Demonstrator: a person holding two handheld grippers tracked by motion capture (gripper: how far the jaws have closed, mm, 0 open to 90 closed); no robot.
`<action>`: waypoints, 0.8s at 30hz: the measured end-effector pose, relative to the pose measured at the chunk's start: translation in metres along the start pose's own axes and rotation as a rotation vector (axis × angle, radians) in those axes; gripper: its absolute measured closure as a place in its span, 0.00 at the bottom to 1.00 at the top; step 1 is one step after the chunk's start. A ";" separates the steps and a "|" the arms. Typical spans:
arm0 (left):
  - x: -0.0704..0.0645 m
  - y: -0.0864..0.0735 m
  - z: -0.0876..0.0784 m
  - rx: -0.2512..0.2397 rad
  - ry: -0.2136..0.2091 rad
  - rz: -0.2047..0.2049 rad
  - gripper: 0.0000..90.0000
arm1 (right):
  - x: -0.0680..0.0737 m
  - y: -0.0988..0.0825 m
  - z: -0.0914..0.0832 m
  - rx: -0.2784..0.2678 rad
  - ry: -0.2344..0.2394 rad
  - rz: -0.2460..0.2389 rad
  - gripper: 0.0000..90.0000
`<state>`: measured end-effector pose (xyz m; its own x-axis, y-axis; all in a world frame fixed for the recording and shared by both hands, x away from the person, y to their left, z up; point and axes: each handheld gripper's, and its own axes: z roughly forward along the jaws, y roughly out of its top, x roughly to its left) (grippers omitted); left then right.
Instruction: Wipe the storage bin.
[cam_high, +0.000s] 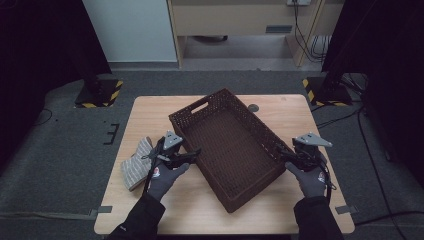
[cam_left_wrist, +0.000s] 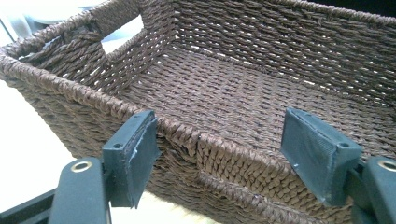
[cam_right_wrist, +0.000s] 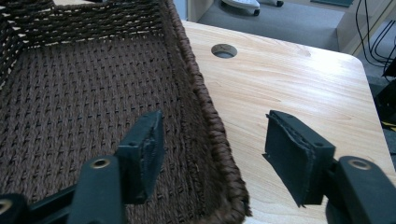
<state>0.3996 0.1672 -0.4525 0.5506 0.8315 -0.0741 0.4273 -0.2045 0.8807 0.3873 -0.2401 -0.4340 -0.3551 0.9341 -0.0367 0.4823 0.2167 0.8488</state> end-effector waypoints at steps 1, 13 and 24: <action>0.000 0.000 0.000 -0.002 0.000 -0.004 0.29 | 0.000 0.000 0.000 0.000 0.000 0.000 0.45; -0.006 0.005 -0.009 -0.001 -0.007 0.061 0.31 | -0.017 -0.010 0.018 0.072 -0.085 0.032 0.53; 0.019 0.016 0.004 -0.035 -0.021 0.073 0.35 | -0.016 -0.010 0.022 0.046 -0.090 0.019 0.50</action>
<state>0.4191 0.1776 -0.4418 0.5949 0.8036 -0.0183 0.3604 -0.2462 0.8997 0.4057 -0.2510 -0.4528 -0.2730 0.9595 -0.0700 0.5252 0.2096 0.8248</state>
